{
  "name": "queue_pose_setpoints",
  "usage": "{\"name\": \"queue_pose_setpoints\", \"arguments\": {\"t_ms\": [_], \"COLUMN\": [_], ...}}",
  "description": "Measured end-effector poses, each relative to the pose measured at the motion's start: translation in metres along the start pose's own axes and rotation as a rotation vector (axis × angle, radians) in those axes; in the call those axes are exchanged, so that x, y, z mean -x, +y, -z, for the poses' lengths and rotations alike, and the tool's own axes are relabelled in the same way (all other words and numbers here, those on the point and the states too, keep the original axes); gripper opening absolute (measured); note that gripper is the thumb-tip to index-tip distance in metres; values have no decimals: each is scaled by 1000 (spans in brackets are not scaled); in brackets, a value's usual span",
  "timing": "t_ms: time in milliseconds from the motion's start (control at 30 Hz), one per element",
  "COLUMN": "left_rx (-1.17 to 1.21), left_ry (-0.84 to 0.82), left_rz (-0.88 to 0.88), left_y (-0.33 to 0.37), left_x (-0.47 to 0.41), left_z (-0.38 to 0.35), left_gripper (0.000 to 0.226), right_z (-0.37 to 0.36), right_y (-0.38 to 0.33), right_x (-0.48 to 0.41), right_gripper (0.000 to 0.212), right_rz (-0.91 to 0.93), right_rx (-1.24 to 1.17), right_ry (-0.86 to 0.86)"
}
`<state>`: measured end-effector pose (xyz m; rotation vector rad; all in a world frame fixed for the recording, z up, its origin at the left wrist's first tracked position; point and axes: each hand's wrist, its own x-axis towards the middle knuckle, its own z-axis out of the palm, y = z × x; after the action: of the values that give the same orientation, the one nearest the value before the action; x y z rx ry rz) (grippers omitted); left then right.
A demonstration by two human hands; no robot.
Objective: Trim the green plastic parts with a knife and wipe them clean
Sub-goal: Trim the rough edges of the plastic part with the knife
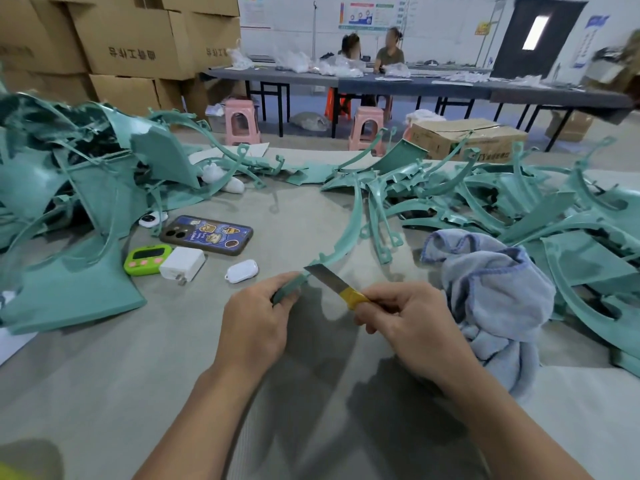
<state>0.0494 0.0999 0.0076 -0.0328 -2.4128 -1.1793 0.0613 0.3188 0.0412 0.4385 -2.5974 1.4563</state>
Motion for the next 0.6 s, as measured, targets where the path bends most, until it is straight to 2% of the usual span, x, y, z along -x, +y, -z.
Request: {"name": "queue_pose_setpoints", "arguments": {"t_ms": [67,167,267,367,467,533,600], "left_rx": [43,77,83,114,120,106,106], "left_ry": [-18,-102,-124,-108,-97,-104,-108], "left_rz": [-47,-127,-191,-170,-140,-141,-145], "left_y": [3,9,11,9,5,2,1], "left_x": [1,3,6,5,2,2,1], "left_z": [1,2,3,2,3,3,3], "left_gripper": [19,20,22,21,23,21,17], "right_z": [-1,3,17,29,26,21,14], "right_y": [1,6,14,23,19,9,2], "right_x": [0,-4,-12,-15,-12,-7,-2], "right_gripper": [18,18,22,29,27,23,15], "right_rz": [2,-29,-139,-250,-107,53,121], "right_rx": [44,109,255,315,95,-56,-71], "right_ry": [30,223,407,501,410,238,71]}}
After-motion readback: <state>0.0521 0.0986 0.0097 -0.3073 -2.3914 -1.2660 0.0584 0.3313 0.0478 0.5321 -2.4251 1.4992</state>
